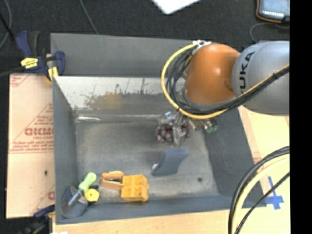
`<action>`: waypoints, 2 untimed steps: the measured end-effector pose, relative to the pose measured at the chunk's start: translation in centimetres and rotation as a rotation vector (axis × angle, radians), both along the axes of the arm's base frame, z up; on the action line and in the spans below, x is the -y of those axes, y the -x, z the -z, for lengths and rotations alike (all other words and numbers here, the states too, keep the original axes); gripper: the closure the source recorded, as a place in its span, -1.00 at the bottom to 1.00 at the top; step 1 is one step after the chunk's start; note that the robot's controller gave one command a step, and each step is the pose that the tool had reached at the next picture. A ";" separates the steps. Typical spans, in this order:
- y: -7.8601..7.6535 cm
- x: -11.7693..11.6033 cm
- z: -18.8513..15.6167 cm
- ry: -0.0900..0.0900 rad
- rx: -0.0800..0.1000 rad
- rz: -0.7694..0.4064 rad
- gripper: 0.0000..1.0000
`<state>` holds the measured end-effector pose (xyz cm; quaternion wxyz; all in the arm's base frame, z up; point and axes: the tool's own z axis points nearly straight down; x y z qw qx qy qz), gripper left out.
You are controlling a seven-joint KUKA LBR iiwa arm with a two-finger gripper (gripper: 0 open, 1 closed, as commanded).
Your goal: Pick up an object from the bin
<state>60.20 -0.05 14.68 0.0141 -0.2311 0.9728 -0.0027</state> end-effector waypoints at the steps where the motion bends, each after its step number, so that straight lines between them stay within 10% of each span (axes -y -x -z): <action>1: -0.1 0.1 -3.4 -0.002 -0.017 0.044 1.00; 2: 0.2 0.2 -12.2 -0.003 0.002 0.070 1.00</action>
Offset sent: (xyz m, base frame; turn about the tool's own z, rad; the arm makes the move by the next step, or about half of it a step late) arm -0.0029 -0.0014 0.1219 0.0687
